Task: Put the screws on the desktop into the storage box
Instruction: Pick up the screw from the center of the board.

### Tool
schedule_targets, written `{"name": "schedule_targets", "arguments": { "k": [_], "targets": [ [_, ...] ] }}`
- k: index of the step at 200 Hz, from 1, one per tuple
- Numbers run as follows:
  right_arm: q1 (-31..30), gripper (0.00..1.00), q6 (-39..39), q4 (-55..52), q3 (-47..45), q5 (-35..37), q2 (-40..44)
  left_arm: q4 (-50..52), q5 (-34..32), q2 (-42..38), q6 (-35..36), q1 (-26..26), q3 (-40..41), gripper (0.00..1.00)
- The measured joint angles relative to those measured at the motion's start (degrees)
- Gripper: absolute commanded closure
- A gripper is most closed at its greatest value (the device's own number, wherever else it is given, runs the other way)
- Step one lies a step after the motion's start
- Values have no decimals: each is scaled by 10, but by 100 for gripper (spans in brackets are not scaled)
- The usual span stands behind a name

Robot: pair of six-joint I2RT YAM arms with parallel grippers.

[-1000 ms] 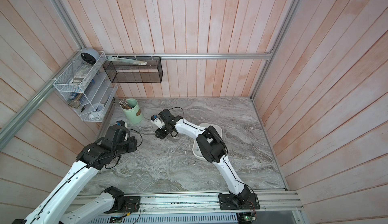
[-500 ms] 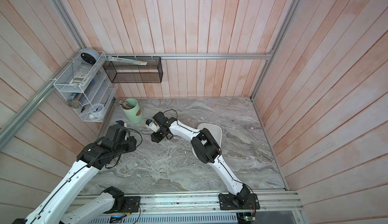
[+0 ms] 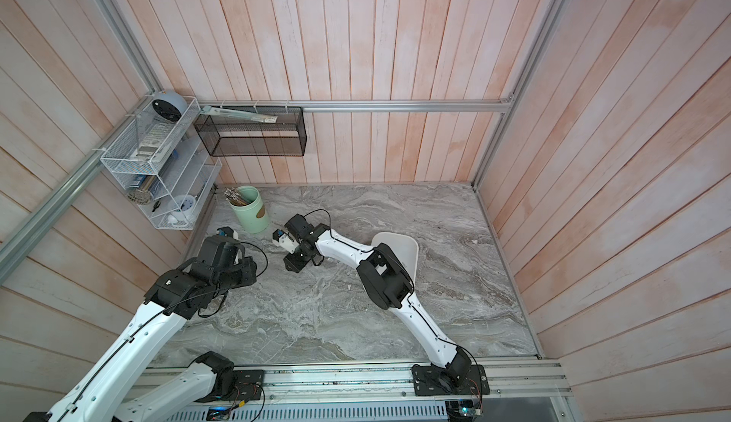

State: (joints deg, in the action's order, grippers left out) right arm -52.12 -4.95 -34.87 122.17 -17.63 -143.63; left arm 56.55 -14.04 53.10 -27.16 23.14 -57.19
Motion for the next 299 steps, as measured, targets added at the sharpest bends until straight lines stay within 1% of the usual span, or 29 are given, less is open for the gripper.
{"name": "schedule_targets", "arguments": {
  "k": [58, 88, 102, 113, 138, 165, 247, 299],
  "targets": [
    [-25, 63, -20, -53, 44, 83, -17, 0, -2, 4, 0, -1, 0, 46],
    [-39, 68, -30, -88, 86, 128, -37, 0, -7, 5, 0, -2, 0, 46],
    [-43, 73, -31, -103, 105, 141, -45, 0, -10, 6, 0, -2, 0, 46],
    [-46, 74, -30, -111, 113, 147, -49, 0, -11, 8, 0, -2, 0, 46],
    [-50, 81, -30, -119, 121, 153, -52, 0, -13, 12, 0, -2, 0, 46],
    [-54, 84, -30, -123, 123, 158, -53, 0, -13, 12, 0, -2, 0, 46],
    [-59, 100, -28, -150, 140, 194, -57, 0, -15, 14, 0, -2, 0, 46],
    [-59, 100, -24, -160, 148, 202, -61, 0, -15, 15, 0, -2, 0, 46]
  ]
}}
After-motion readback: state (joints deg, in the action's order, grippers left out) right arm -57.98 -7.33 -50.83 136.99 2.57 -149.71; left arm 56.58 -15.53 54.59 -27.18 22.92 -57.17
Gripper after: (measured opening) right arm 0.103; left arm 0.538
